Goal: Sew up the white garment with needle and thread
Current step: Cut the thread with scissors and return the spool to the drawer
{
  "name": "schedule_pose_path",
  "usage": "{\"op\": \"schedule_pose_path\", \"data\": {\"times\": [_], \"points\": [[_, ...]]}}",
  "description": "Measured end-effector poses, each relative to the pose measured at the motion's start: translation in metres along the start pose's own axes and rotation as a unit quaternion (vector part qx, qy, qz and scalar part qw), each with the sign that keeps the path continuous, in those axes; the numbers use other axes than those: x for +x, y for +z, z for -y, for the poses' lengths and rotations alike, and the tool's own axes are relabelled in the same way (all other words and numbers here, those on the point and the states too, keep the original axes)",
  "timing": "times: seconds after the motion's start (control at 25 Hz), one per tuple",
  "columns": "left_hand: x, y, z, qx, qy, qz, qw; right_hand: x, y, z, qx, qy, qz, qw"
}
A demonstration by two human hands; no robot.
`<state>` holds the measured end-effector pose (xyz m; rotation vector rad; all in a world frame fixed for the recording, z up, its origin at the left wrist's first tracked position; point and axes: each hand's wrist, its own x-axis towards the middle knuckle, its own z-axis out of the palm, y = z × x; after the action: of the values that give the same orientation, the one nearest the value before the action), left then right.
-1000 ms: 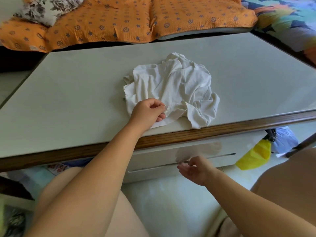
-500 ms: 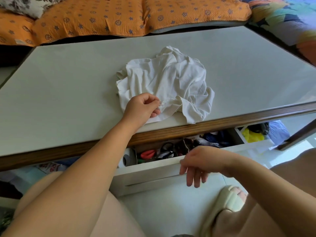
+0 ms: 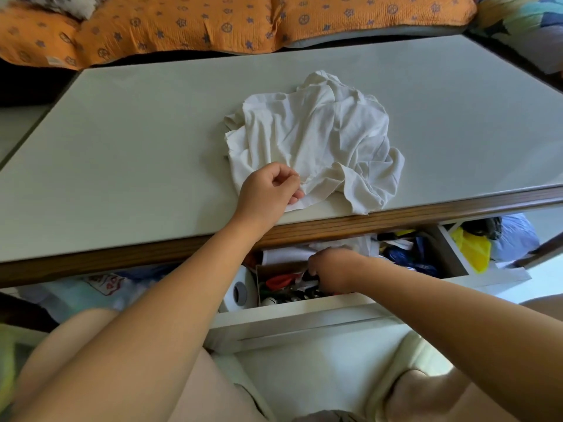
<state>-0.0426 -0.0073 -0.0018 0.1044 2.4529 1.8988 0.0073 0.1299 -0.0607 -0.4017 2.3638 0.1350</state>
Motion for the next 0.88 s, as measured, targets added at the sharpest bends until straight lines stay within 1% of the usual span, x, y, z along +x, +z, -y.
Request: {"op": "schedule_pose_path", "data": {"times": [0.08, 0.16, 0.32, 0.48, 0.56, 0.64, 0.72, 0.8, 0.88], "points": [[0.0, 0.001, 0.0, -0.005, -0.005, 0.0, 1.0, 0.0, 0.0, 0.003, -0.017, 0.025, 0.004, 1.0], [0.001, 0.001, -0.001, -0.015, -0.008, 0.001, 1.0, -0.006, 0.0, 0.002, 0.001, 0.037, -0.021, 0.999], [0.006, -0.005, 0.003, -0.067, -0.037, 0.017, 0.997, -0.037, -0.018, -0.006, 0.011, 0.003, -0.017, 1.0], [0.013, -0.01, 0.003, -0.134, -0.074, 0.028, 0.988, -0.094, -0.057, -0.03, 0.045, -0.01, -0.028, 0.999], [0.014, -0.012, 0.001, -0.186, -0.082, 0.034, 0.979, -0.119, -0.077, -0.052, 0.113, 0.004, -0.065, 0.991], [0.013, -0.013, -0.001, -0.222, -0.088, 0.034, 0.971, -0.131, -0.095, -0.074, 0.22, 0.005, -0.117, 0.968], [0.012, -0.014, -0.004, -0.241, -0.095, 0.029, 0.965, -0.127, -0.106, -0.088, 0.285, 0.0, -0.176, 0.942], [0.013, -0.014, -0.007, -0.25, -0.102, 0.025, 0.962, -0.113, -0.11, -0.092, 0.3, -0.007, -0.207, 0.931], [0.014, -0.015, -0.01, -0.261, -0.111, 0.024, 0.959, -0.096, -0.108, -0.093, 0.267, -0.003, -0.221, 0.938]]}}
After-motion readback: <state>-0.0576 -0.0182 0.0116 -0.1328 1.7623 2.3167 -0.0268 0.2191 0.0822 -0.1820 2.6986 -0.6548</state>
